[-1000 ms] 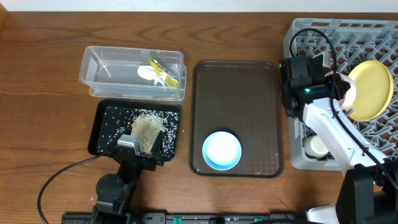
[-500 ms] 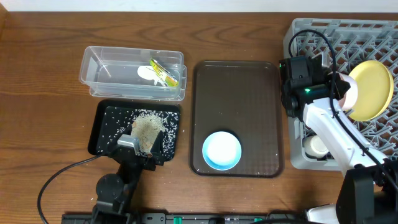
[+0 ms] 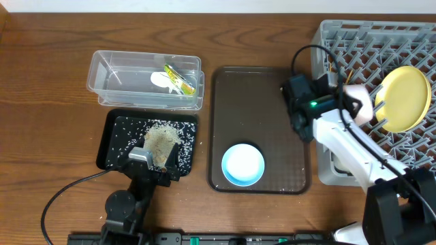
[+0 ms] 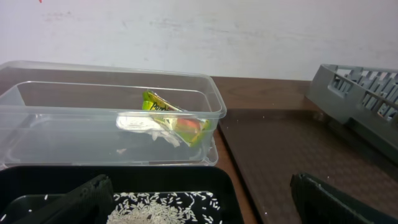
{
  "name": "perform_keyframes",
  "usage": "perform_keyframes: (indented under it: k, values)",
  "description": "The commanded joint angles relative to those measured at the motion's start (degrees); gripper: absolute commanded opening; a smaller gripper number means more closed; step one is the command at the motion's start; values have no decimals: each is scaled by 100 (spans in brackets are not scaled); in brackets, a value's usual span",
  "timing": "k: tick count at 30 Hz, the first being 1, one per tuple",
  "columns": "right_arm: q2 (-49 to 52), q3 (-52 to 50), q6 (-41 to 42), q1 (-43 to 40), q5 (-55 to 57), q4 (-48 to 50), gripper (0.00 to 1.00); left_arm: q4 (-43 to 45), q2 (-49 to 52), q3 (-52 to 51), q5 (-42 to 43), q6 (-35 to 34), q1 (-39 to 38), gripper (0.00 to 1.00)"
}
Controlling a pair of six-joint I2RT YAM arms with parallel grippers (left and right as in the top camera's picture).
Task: Sort waste into correct bins and load items into the dishwasher rack
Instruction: 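Release the pink bowl and move the right gripper to the blue bowl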
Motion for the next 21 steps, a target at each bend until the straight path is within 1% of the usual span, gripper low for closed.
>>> perform_keyframes:
  k: [1, 5, 8, 10, 11, 14, 16, 19, 21]
  values:
    - [-20, -11, 914, 192, -485, -214, 24, -79, -46, -160, -24, 76, 31, 93]
    - [-151, 9, 1145, 365, -1257, -380, 26, -79, -46, -160, -24, 76, 31, 93]
    - [-295, 9, 1394, 505, -1676, -474, 30, -79, -46, -160, -24, 76, 31, 93]
    - [-442, 9, 1565, 605, -1985, -503, 35, -81, -46, -160, -24, 76, 31, 93]
    - [-551, 11, 1589, 684, -2243, -501, 39, -79, -46, -160, -24, 76, 31, 93]
    - [-879, 33, 1589, 918, -3093, -437, 45, -81, -46, -160, -24, 76, 31, 93]
    - [-1095, 42, 1587, 1093, -3777, -369, 48, -81, -46, -160, -24, 76, 31, 93]
    - [-1333, 42, 1589, 1314, -5289, -177, 50, -81, -46, -160, -24, 76, 31, 93]
    - [-1338, 37, 1589, 1423, -6271, -87, 51, -81, -46, -160, -24, 76, 31, 93]
